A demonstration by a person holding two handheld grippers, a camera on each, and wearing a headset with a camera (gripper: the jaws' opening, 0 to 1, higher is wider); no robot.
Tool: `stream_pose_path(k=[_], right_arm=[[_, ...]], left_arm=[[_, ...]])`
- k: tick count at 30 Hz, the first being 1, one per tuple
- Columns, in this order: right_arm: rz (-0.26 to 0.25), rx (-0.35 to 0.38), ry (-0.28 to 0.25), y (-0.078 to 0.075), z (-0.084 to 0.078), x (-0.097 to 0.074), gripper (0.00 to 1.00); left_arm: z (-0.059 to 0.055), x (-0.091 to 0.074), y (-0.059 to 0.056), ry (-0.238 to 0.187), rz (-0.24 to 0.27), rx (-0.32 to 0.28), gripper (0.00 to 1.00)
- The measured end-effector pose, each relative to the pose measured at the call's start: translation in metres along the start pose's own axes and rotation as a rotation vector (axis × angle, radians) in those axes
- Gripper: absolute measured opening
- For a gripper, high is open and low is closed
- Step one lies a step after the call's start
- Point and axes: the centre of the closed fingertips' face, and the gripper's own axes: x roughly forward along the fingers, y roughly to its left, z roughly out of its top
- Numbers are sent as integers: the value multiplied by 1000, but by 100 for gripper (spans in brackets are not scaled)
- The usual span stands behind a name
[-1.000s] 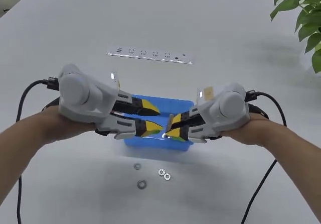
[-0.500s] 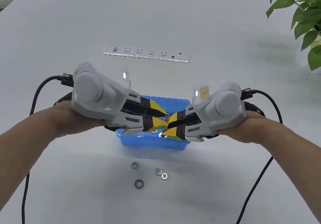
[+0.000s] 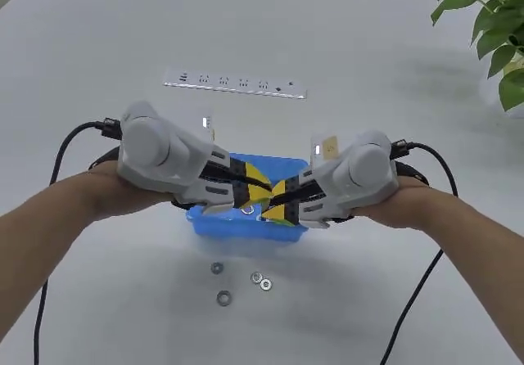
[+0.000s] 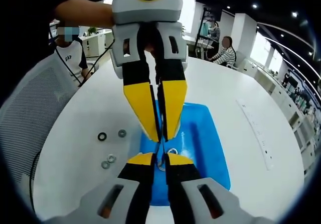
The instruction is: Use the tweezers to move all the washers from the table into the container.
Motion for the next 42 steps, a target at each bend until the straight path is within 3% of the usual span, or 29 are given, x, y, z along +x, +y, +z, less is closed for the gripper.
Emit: stream_pose_path(k=[19, 33, 42], right_arm=[[-27, 7, -4, 1, 6, -11, 14], [-82, 70, -21, 5, 9, -32, 27], [-122, 129, -29, 13, 6, -48, 38]], left_arm=[[8, -5, 1, -4, 17, -6, 6], [22, -17, 1, -13, 36, -4, 6], [29, -26, -6, -15, 39, -4, 6]])
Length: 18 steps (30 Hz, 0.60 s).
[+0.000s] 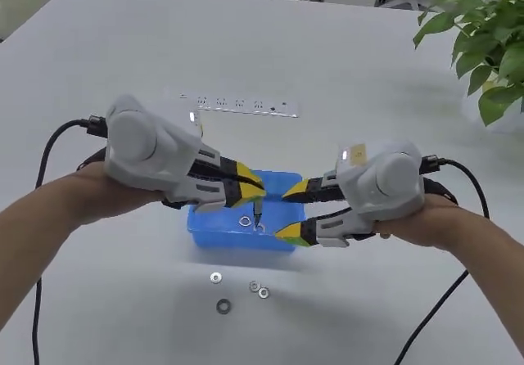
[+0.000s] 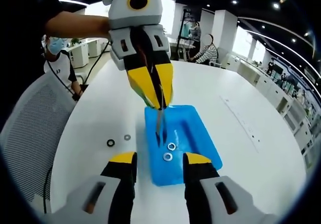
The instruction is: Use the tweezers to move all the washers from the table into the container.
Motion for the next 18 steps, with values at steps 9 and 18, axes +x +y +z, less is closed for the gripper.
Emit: stream_pose_path(k=[9, 18], right_arm=[[-42, 46, -13, 4, -6, -17, 49], [-68, 89, -24, 15, -11, -31, 62]], left_arm=[[8, -8, -8, -5, -3, -13, 6], [11, -17, -14, -7, 3, -19, 6]])
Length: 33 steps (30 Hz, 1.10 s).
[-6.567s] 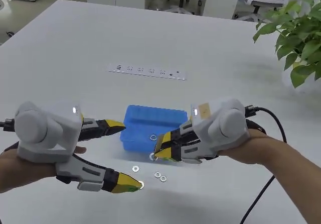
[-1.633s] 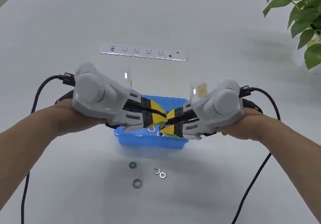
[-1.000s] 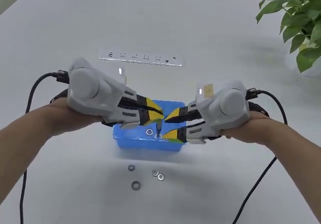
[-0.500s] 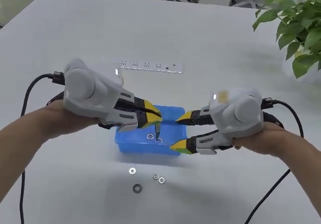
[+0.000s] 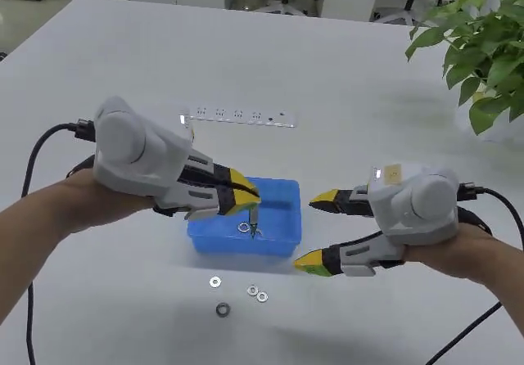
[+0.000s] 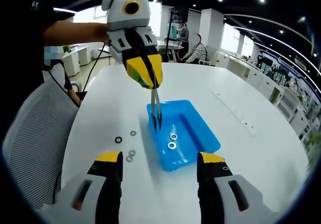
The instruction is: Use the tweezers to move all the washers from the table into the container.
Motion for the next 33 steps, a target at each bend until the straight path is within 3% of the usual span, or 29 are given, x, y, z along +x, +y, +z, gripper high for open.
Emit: stream_pose_path(k=[9, 20, 33], right_arm=[[-24, 21, -4, 9, -3, -11, 69], [-29, 51, -13, 24, -8, -20, 79], [-53, 79, -10, 32, -13, -22, 94]], left_arm=[[2, -11, -6, 1, 6, 0, 6], [-6, -21, -23, 12, -2, -6, 6], [-19, -20, -43, 27, -18, -14, 6]])
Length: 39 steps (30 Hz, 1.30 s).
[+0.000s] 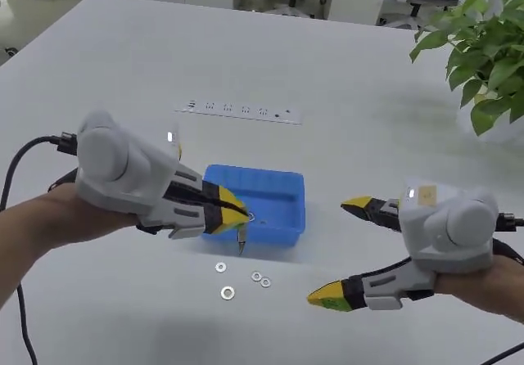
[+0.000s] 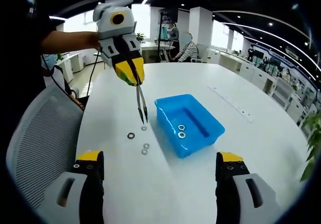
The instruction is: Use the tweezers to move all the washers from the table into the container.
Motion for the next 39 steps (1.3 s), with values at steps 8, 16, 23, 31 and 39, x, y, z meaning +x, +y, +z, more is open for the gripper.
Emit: stream_pose_path(k=[8, 16, 23, 31, 39], right_arm=[[4, -3, 3, 5, -2, 1, 97], [22, -14, 9, 12, -2, 3, 96], [51, -26, 20, 21, -5, 9, 94], [91, -50, 25, 30, -3, 15, 90], [130, -75, 33, 38, -1, 23, 87]], left_arm=[[-11, 1, -10, 14, -5, -11, 6], [-18, 0, -16, 23, -7, -23, 6], [-25, 2, -23, 35, -14, -36, 6], [-32, 3, -30, 44, -19, -54, 6], [-36, 4, -32, 49, -22, -66, 6]])
